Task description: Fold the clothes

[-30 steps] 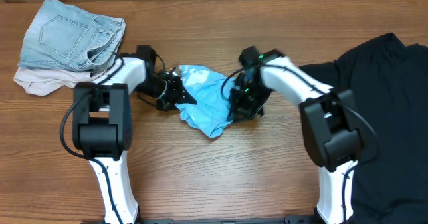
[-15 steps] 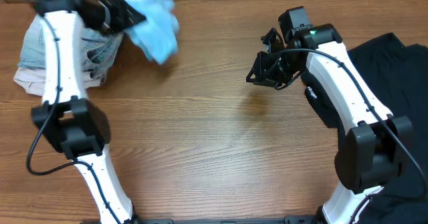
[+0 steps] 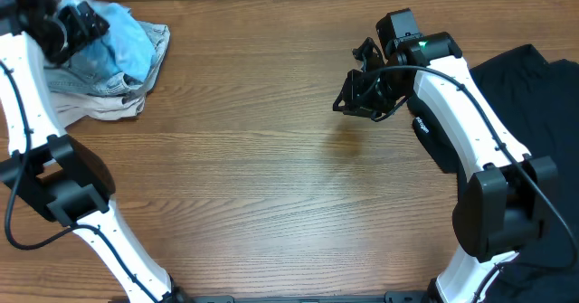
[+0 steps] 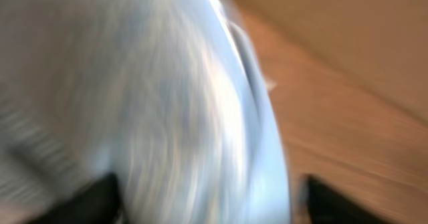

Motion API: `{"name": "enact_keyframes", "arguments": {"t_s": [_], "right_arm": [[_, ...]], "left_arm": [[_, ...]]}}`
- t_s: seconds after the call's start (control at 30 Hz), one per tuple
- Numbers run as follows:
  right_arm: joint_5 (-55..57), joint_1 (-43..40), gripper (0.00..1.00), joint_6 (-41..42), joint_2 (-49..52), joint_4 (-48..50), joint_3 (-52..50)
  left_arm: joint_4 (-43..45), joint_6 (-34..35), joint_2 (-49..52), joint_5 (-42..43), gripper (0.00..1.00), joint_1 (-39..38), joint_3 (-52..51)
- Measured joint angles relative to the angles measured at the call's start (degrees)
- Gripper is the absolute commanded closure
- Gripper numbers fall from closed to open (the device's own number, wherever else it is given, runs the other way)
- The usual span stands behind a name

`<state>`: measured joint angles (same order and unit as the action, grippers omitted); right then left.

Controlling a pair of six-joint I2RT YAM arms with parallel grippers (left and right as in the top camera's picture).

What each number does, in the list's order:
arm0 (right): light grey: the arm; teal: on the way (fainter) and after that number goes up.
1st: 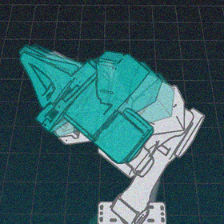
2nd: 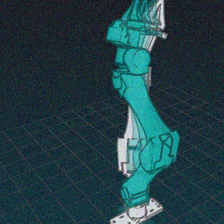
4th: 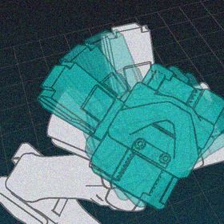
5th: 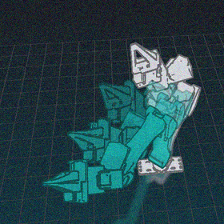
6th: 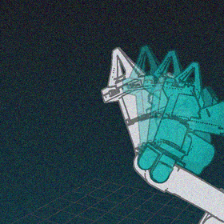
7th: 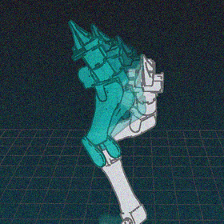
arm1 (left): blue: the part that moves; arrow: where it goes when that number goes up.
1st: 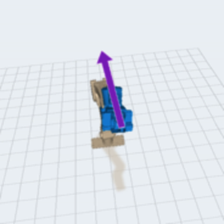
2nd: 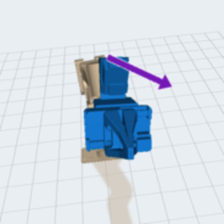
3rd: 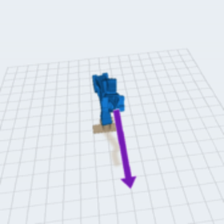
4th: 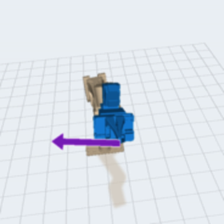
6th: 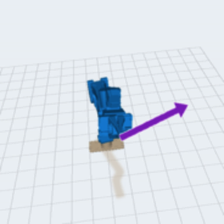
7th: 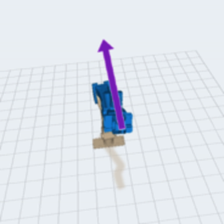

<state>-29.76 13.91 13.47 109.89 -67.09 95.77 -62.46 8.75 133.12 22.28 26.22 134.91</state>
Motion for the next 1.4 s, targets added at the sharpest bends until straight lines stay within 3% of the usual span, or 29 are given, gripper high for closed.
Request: {"name": "enact_keyframes", "arguments": {"t_s": [0.23,0.5,0.57,0.6,0.8,0.93,0.97,1.07,1.17,1.4], "right_arm": [[0.0,0.0,0.73,0.0,0.0,-0.7,0.0],[0.0,0.0,0.72,0.0,0.0,-0.7,0.0],[0.0,0.0,0.72,0.0,0.0,-0.6,0.0],[0.0,0.0,0.72,0.0,0.0,-0.6,0.0],[1.9,0.0,0.68,0.0,-0.4,-0.4,0.0],[7.7,0.4,0.67,0.0,-5.8,-0.1,-0.1],[9.5,0.8,0.66,0.0,-8.8,0.1,-0.1],[14.5,2.4,0.52,0.1,-18.2,1.1,-0.1],[20.3,4.4,0.0,-0.1,-30.4,2.4,-0.1],[29.2,4.5,0.0,-0.3,-46.8,3.5,0.6]], "left_arm": [[-9.9,0.9,1.7,-1.0,0.0,6.3,2.4],[-31.4,1.2,2.0,6.1,0.0,14.8,26.8],[-33.9,-0.2,1.6,8.4,0.18,15.9,32.2],[-33.9,-1.2,1.1,10.3,0.22,16.0,33.7],[-34.0,-11.2,-5.5,19.4,0.19,10.5,34.7],[-34.0,-15.7,-12.4,14.8,0.0,-0.2,34.7],[-34.0,-16.5,-14.4,13.0,0.0,-3.3,34.7],[-34.0,-17.7,-21.0,7.5,0.0,-11.9,34.7],[-34.0,-18.3,-28.2,2.8,0.0,-15.6,34.7],[-34.1,-18.7,-43.6,-2.4,0.0,-19.1,30.1]]}}
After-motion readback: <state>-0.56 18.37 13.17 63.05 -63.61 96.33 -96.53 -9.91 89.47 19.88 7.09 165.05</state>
